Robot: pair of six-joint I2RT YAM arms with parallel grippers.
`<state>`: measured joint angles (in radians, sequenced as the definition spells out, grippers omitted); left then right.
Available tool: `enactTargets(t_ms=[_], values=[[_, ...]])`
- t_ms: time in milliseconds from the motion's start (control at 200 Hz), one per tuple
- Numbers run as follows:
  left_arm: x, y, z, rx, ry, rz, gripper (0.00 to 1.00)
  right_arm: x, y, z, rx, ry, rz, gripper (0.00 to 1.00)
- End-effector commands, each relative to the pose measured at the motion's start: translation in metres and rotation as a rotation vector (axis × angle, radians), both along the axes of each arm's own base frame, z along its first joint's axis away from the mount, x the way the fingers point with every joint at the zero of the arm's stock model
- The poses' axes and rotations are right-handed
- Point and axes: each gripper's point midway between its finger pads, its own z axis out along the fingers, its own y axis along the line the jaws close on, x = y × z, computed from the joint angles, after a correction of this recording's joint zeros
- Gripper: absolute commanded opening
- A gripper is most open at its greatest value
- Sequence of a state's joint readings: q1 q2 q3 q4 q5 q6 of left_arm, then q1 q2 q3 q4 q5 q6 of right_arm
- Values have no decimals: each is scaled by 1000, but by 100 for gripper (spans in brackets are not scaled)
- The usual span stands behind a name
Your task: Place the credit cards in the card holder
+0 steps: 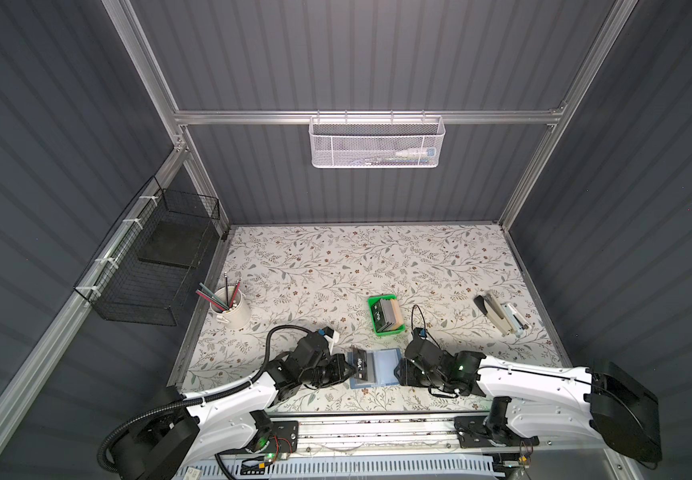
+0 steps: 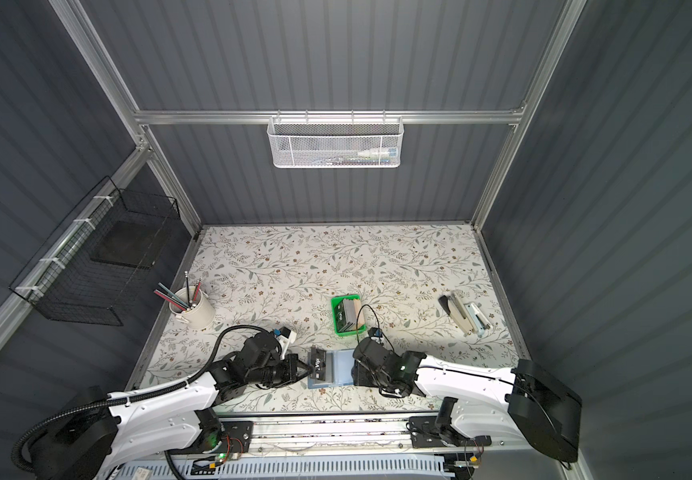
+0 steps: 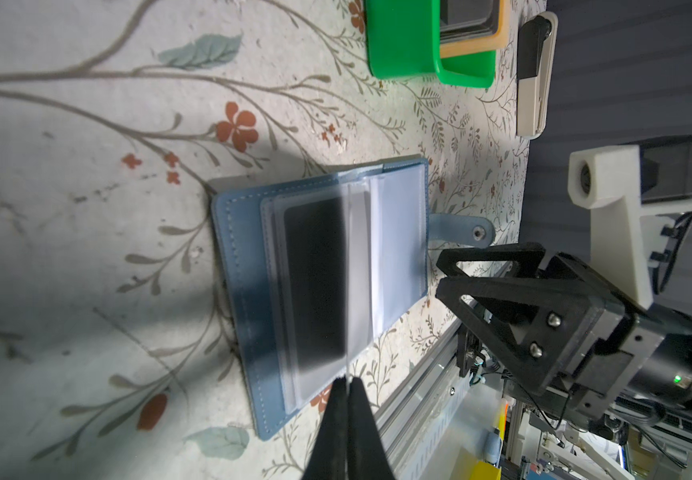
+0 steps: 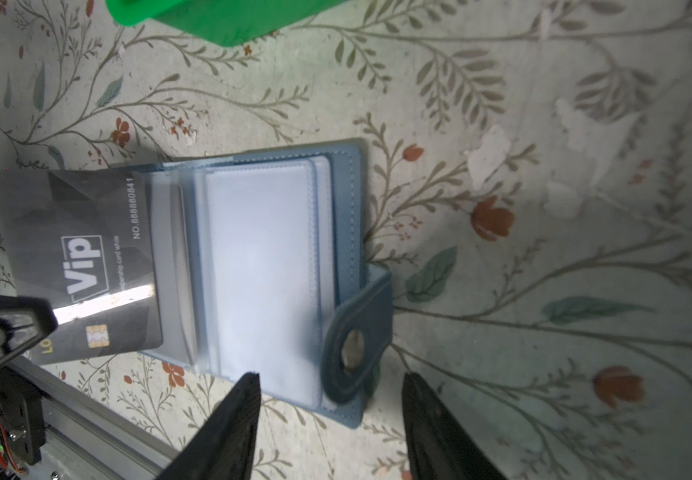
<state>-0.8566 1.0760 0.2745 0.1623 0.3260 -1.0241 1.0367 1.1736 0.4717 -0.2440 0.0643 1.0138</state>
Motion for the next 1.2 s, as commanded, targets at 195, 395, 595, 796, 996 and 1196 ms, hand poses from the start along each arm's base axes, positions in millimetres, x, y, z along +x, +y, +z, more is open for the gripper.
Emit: enactTargets(t_ms=[195, 395, 595, 796, 996, 1196], values=[[3, -3, 3, -13, -37, 15, 0, 7, 9, 8, 18, -23, -13, 53], [3, -4, 5, -29, -44, 17, 0, 10, 15, 10, 43, -26, -19, 49], [4, -4, 9, -45, -51, 29, 0, 10, 15, 6, 18, -15, -21, 47], [9, -7, 18, -71, -73, 44, 0, 8, 8, 8, 9, -20, -30, 45], [7, -5, 15, -81, -61, 56, 0, 3, 2, 5, 11, -10, -29, 45], [6, -4, 15, -92, -56, 72, 0, 1, 2, 3, 17, 0, -23, 43]])
